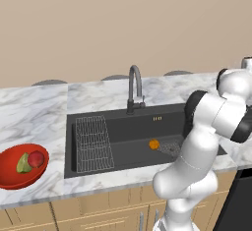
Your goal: There is a mixed pile of frozen fruits and vegetables on the counter. Locate all the frozen vegetables and place the items in a bowl on the counter. Take all the frozen fruits and defrost them in a running sink.
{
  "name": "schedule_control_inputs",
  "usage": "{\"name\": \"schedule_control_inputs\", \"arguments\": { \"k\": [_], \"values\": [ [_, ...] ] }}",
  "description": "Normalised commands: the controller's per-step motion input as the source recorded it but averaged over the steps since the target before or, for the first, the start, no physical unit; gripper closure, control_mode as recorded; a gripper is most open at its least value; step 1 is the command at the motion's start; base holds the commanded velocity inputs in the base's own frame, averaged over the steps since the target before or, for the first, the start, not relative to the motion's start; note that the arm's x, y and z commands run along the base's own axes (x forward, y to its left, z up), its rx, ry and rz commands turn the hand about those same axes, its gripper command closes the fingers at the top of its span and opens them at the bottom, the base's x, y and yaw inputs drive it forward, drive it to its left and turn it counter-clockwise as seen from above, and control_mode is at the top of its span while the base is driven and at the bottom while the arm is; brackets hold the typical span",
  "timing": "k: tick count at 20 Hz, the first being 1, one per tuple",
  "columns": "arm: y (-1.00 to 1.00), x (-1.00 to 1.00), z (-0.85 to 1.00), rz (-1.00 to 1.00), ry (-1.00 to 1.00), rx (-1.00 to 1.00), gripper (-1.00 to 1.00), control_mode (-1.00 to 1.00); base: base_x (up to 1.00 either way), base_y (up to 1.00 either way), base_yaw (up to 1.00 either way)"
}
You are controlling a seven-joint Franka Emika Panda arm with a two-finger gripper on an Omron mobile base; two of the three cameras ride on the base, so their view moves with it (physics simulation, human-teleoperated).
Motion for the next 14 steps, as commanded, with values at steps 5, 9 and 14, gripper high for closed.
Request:
{"name": "schedule_control_inputs", "arguments": {
  "k": [5, 9, 14],
  "values": [
    [-0.55, -0.21, -0.12, -0.2, 0.0, 0.01, -1.0, -1.0, 0.0, 0.0, 0.0],
    [-0.38, -0.23, -0.22, -0.16, 0.0, 0.02, -1.0, -1.0, 0.0, 0.0, 0.0],
    [-0.27, -0.01, -0.22, -0.07, 0.03, -0.01, -1.0, -1.0, 0.0, 0.0, 0.0]
  ]
}}
